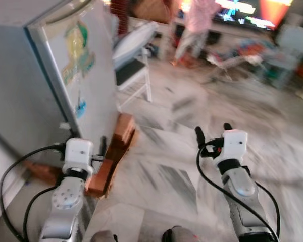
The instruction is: Restocking fridge
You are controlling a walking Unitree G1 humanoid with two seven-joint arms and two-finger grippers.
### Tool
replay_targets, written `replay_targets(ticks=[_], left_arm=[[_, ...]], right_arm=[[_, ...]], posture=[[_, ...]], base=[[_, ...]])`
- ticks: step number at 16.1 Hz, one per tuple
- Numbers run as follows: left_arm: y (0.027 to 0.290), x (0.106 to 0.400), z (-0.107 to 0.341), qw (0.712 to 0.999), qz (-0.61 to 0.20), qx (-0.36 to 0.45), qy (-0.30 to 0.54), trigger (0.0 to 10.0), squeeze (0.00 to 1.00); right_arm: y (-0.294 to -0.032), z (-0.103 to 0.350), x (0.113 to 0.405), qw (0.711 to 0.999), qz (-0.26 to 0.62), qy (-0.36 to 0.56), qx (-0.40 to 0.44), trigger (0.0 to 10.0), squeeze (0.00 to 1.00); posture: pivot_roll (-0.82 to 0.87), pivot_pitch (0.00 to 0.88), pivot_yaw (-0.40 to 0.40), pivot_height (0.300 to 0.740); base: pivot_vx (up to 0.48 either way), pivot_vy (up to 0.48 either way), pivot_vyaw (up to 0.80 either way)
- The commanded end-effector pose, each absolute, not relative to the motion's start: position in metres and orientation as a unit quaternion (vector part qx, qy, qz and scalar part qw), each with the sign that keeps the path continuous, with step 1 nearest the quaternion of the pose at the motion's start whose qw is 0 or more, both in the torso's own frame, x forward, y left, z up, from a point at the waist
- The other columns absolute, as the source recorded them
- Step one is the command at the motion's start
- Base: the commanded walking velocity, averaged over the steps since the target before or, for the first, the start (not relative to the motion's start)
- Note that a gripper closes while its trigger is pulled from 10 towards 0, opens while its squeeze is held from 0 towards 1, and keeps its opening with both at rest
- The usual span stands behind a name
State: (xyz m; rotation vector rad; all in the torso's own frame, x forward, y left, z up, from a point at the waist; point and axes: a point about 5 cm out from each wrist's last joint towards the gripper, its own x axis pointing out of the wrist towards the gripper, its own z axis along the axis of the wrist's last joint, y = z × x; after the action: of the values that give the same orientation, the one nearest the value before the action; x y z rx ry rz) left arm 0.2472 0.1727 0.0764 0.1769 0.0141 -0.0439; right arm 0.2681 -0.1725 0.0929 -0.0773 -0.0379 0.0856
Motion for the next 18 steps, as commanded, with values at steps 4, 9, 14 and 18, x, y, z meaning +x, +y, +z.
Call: replay_targets(ticks=[4,9,14,18], left_arm=[[0.158,0.249,0.077,0.996,-0.046,0.078,0.010,10.0,0.00],[0.156,0.249,0.082,0.995,-0.038,0.090,-0.007,10.0,0.00],[0.157,0.281,0.093,0.997,-0.008,0.073,-0.025,10.0,0.00],[0.156,0.306,0.096,0.997,-0.003,0.069,-0.026,10.0,0.00]], right_arm=[[-0.182,0.096,0.268,0.998,0.027,-0.021,-0.043,10.0,0.00],[-0.185,0.097,0.271,0.999,0.022,-0.021,-0.040,10.0,0.00],[-0.186,0.097,0.273,0.999,0.026,-0.016,-0.045,10.0,0.00],[-0.185,0.100,0.276,0.998,0.031,-0.018,-0.046,10.0,0.00]], posture=[[0.11,0.077,-0.057,0.740],[0.12,0.088,-0.065,0.740],[0.12,0.103,-0.097,0.740],[0.10,0.103,-0.097,0.740]], base=[[0.000,0.480,-0.80],[0.000,0.132,-0.32],[0.000,0.000,0.00],[0.000,0.000,0.00]])
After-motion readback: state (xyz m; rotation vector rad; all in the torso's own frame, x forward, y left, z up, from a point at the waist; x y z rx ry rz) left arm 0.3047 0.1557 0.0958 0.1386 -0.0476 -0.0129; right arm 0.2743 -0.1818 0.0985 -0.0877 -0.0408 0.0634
